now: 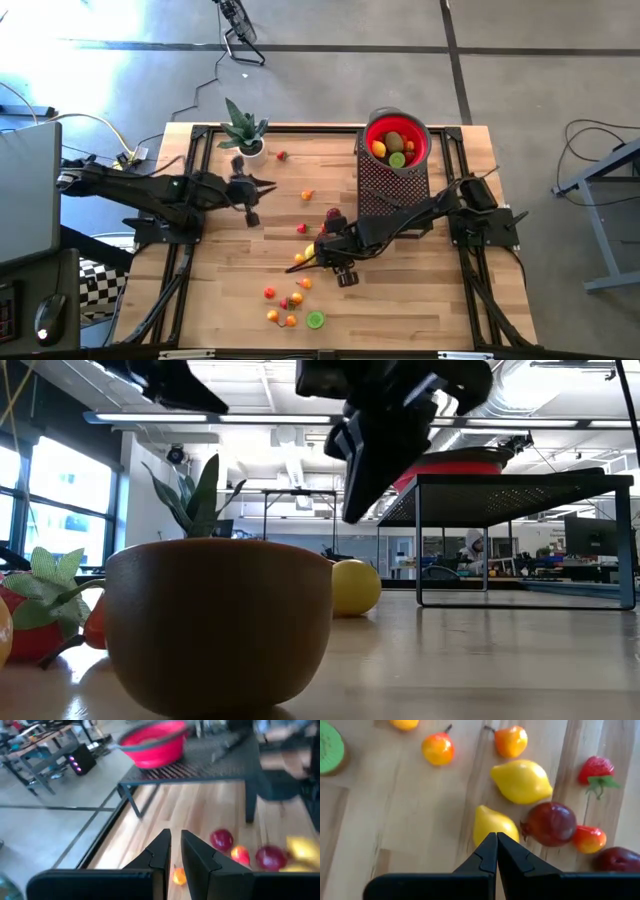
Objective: Pick & Place Fruit
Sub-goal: Put the lemon into the strainer bowl on the shelf
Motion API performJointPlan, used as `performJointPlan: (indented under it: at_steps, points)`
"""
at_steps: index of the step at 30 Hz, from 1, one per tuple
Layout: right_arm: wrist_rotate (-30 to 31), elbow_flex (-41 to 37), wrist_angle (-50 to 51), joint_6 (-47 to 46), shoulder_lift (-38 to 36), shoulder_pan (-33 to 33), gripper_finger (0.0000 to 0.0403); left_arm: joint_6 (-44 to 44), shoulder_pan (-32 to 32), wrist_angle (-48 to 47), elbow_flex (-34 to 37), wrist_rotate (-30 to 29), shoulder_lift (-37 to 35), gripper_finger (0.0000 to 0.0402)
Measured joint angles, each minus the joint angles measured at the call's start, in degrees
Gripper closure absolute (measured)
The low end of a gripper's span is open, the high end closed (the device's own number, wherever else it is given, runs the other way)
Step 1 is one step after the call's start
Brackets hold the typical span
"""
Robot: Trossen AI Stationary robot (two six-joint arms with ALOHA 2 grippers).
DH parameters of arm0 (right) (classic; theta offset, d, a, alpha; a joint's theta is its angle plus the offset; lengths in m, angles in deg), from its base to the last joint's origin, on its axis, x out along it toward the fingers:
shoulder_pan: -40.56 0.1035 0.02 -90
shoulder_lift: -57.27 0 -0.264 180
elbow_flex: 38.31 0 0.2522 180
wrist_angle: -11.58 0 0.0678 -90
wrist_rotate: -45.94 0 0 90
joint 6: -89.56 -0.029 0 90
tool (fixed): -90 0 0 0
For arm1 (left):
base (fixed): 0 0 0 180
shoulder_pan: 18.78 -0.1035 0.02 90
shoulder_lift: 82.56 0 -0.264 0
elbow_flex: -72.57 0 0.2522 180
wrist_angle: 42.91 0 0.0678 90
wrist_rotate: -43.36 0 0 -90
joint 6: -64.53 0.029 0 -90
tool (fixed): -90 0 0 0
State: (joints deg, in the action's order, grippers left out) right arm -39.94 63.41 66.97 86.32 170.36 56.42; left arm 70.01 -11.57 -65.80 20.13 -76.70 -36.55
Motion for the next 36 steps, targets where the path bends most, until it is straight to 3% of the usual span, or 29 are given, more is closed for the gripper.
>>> performJointPlan:
  at_steps: [7, 12, 18, 22, 26, 33, 36]
  points:
    - [0.4, 0.1, -0.9, 0.4, -0.6, -0.2, 0.0399, -5.4, -0.1, -11.5, 0.0, 7.7, -13.7, 0.0365]
    - [-0.1, 0.1, -0.9, 1.7, -0.6, -0.8, 0.0399, -4.3, -0.1, -8.5, 3.5, 13.1, -18.7, 0.0365]
    - [-4.2, 0.1, -0.8, 1.7, -0.6, -0.9, 0.0399, -3.2, -0.1, -3.3, 10.3, 14.3, -23.4, 0.0365]
    - [-0.3, 0.1, -1.3, -0.8, -0.6, -0.9, 0.0390, -4.2, -0.1, -1.3, 12.2, 14.3, -25.1, 0.0365]
    - [0.5, 0.1, -1.2, -1.0, -0.6, -0.9, 0.0348, -4.2, -0.1, -0.8, 12.2, 14.2, -25.3, 0.0365]
    - [0.2, 0.1, -1.5, -1.0, 0.2, 0.1, 0.0217, -4.3, -0.1, -0.8, 12.2, 14.2, -25.3, 0.0365]
    - [0.2, 0.0, -1.4, -1.0, 0.7, 0.2, 0.0183, -4.5, -0.1, -0.9, 12.2, 14.2, -25.3, 0.0365]
